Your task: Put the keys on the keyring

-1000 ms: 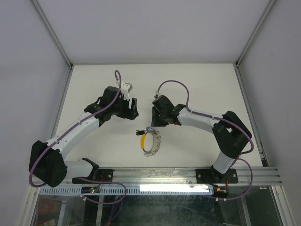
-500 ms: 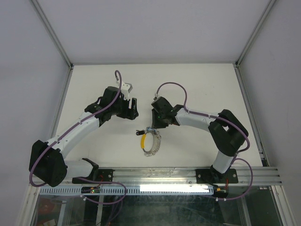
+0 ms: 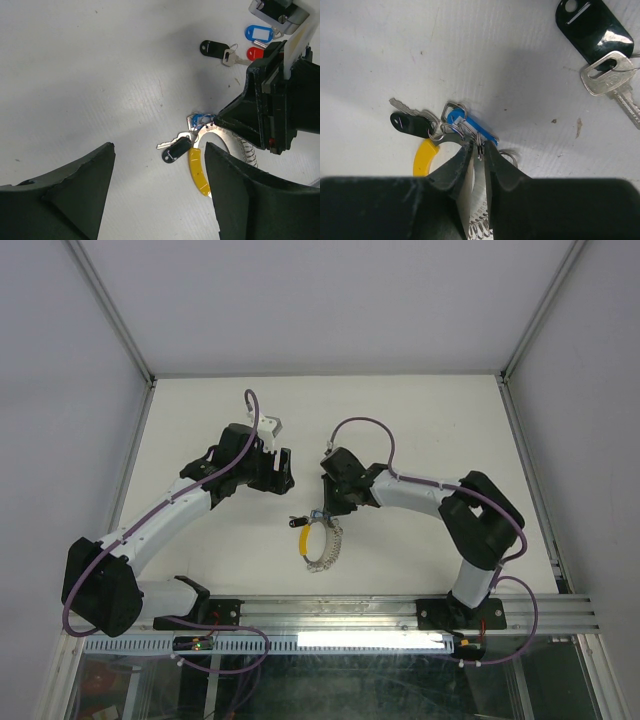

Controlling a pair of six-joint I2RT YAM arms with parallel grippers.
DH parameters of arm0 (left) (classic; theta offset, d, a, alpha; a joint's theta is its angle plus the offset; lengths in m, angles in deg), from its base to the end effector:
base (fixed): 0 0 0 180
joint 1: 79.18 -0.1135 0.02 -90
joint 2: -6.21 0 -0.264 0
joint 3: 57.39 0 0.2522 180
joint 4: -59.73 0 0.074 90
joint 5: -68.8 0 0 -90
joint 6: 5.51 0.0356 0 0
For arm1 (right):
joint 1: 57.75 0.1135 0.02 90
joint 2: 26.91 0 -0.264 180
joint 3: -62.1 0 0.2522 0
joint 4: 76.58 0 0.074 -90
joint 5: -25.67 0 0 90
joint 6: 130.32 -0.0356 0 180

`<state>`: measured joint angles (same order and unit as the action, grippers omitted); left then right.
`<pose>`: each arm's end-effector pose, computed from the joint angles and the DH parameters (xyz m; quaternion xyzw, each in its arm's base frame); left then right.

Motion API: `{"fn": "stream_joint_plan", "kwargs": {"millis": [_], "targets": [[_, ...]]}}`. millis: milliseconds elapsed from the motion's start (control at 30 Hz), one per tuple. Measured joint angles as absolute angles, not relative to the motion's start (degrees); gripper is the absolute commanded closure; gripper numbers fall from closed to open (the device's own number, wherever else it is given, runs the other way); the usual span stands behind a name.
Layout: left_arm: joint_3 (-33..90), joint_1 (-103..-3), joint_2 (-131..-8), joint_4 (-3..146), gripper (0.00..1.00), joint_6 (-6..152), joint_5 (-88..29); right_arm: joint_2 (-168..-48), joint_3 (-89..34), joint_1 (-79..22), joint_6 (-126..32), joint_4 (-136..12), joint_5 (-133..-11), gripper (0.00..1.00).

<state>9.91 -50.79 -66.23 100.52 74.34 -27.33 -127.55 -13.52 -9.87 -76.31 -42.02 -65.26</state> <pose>0.2336 -0.1306 0.2640 0.1665 0.9107 -0.1704 0.3373 0.2362 0.2621 0.1718 -0.1021 0.9595 0.1812 0.1899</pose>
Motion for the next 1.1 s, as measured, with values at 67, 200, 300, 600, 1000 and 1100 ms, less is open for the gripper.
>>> {"fn": "stream_joint_plan", "kwargs": {"millis": [67, 200, 300, 600, 1000, 1100], "targets": [[9.9, -50.8, -66.2, 100.5, 0.29, 74.5, -27.3, -128.0, -13.5, -9.8, -76.2, -42.0, -65.4, 0.86], [9.9, -51.2, -66.2, 100.5, 0.29, 74.5, -27.4, -128.7, -13.5, -9.8, -76.2, -42.0, -65.9, 0.96], [9.9, -51.2, -66.2, 100.5, 0.29, 74.6, -27.4, -128.7, -13.5, -9.8, -76.2, -42.2, -65.9, 0.99], [9.9, -51.2, -66.2, 100.5, 0.30, 74.6, -27.4, -126.1, -13.5, -9.7, -72.2, -42.2, -65.8, 1.00], [9.9, -51.9, -66.1, 100.5, 0.31, 74.6, -28.2, -115.6, -11.9, -8.3, -58.0, -43.7, -66.9, 1.00], [9.9, -51.9, -65.2, 100.3, 0.31, 74.6, -29.0, -113.0, -10.6, -8.2, -54.4, -43.5, -67.5, 1.00]]}}
